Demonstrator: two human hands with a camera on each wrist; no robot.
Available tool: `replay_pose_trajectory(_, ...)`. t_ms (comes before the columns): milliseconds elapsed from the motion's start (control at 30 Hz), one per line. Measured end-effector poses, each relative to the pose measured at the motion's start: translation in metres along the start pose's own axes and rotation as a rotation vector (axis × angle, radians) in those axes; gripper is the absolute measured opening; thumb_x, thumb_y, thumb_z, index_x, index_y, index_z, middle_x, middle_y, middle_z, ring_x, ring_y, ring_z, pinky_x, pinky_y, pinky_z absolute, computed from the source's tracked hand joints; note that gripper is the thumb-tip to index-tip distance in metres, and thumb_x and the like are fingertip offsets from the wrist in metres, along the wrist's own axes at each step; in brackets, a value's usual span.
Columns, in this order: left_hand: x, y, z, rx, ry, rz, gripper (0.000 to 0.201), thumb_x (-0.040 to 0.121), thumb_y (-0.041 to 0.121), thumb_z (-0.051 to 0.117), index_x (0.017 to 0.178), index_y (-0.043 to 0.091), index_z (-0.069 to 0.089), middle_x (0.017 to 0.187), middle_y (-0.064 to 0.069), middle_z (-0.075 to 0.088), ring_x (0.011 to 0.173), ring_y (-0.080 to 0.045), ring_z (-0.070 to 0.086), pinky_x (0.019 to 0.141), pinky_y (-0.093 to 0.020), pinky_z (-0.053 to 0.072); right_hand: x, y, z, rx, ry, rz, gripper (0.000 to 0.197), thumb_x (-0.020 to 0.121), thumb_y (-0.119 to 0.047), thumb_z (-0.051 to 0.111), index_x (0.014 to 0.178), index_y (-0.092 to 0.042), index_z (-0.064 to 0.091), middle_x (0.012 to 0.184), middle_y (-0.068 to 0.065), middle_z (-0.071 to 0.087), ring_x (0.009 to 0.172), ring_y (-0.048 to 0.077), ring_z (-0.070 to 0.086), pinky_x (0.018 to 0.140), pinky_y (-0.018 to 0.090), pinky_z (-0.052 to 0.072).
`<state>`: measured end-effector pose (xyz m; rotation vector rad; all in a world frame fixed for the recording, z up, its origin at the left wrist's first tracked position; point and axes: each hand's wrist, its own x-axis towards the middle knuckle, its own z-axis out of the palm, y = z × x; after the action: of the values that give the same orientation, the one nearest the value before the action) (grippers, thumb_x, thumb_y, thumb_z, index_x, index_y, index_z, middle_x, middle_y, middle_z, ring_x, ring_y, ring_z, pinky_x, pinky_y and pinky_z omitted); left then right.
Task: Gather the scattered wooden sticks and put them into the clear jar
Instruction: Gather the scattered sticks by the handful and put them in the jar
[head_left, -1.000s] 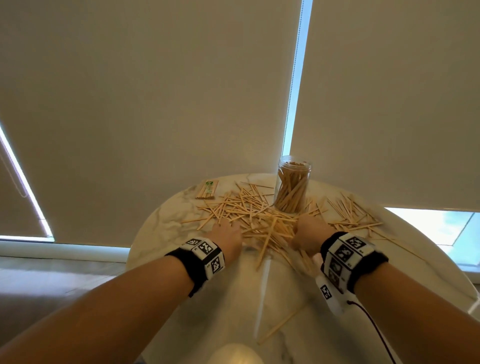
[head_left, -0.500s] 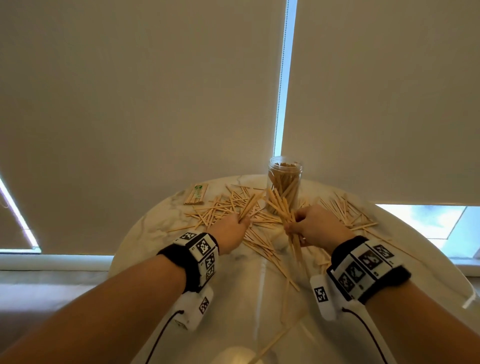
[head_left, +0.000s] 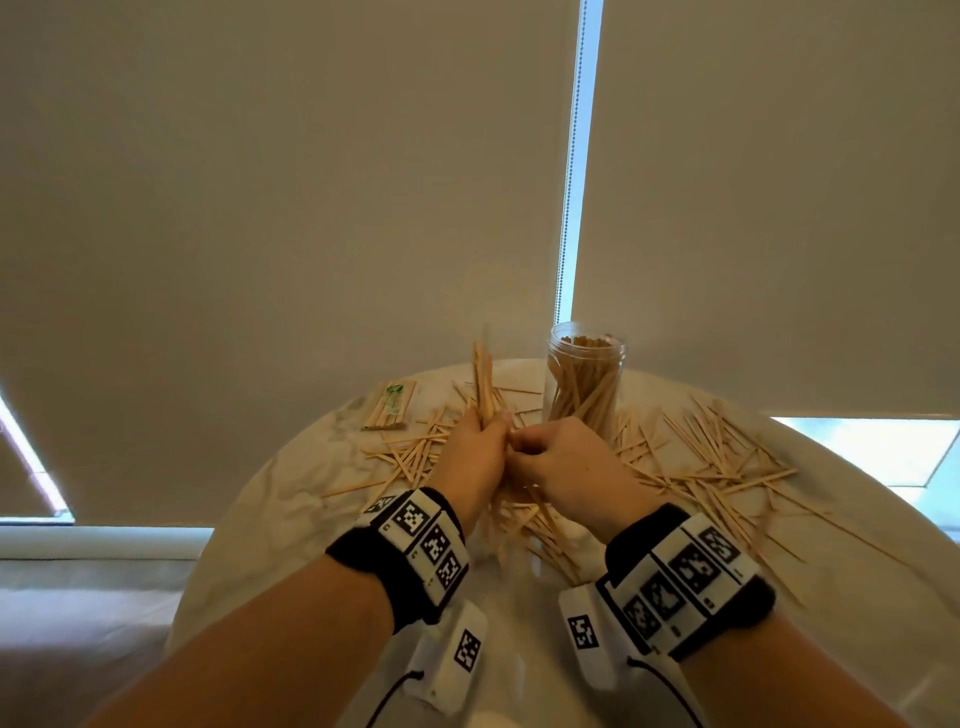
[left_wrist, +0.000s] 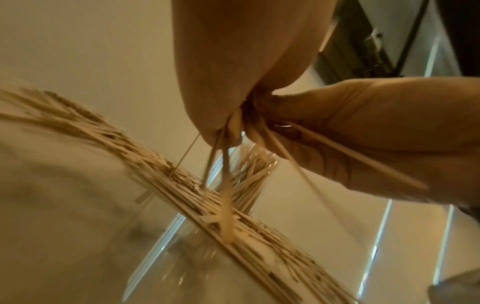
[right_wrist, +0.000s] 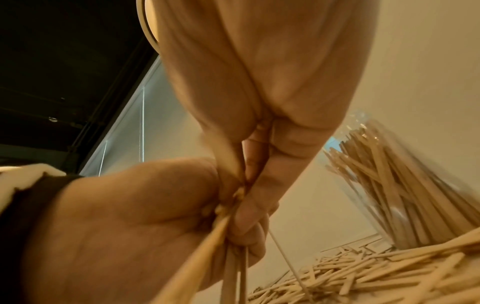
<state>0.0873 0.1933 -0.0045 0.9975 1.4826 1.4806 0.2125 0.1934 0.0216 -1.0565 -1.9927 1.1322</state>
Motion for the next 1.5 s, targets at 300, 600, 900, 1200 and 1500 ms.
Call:
replay_pose_trajectory(300,0.023,-0.006,-0.016,-0.172,0.023,-0.050,0.025,0.106,0.036,0.043,0.105,0.013,0.051,0.063,0.000,0.057,0.061,-0.019,0.062,0.061,-0.041,0.059,0.012,0.017,-0.017,-0.147,0.104,0.053,0.014,0.091,-0.030,0.070,0.084,-0.022,0.079,0.074,-0.009,0.073,0.068,0.003,0.064,0.065,0.020,0.049)
replay_pose_trajectory(600,-0.003,0.012,0.004,-0.209,-0.222,-0.010,0.030,0.109,0.030,0.037,0.118,0.008,0.055,0.100,-0.012,0.074,0.083,-0.026,0.072,0.073,-0.043,0.059,0.013,0.006,-0.029,0.307,0.188,0.022,0.017,0.086,-0.017,0.076,0.101,-0.010,0.070,0.085,0.005,0.075,0.079,0.012,0.074,0.062,0.023,0.056)
replay_pose_trajectory(900,-0.025,0.022,0.018,-0.294,-0.306,0.041,0.026,0.109,0.034,0.037,0.116,0.013,0.050,0.062,0.004,0.043,0.048,-0.009,0.034,0.045,-0.023,0.034,0.007,0.000,-0.044,0.329,0.247,-0.081,0.022,0.085,-0.025,0.077,0.097,-0.007,0.072,0.088,0.014,0.073,0.078,0.023,0.064,0.075,0.037,0.054)
replay_pose_trajectory(1200,-0.049,0.027,0.012,0.342,-0.545,0.249,0.034,0.099,0.052,0.051,0.085,0.021,0.055,0.060,0.010,0.044,0.049,-0.010,0.033,0.045,-0.024,0.031,-0.008,-0.033,-0.076,0.038,0.417,-0.283,0.024,0.103,-0.040,0.046,0.114,-0.031,0.066,0.107,-0.011,0.068,0.096,0.003,0.065,0.078,0.023,0.051)
replay_pose_trajectory(1500,-0.052,0.031,0.023,0.156,-0.614,0.069,0.034,0.103,0.045,0.045,0.085,0.017,0.044,0.063,0.004,0.034,0.050,-0.010,0.026,0.049,-0.026,0.024,-0.004,-0.024,-0.068,0.025,0.175,-0.142,0.037,0.100,-0.052,0.046,0.121,-0.027,0.063,0.106,-0.008,0.072,0.101,0.011,0.068,0.094,0.042,0.055)
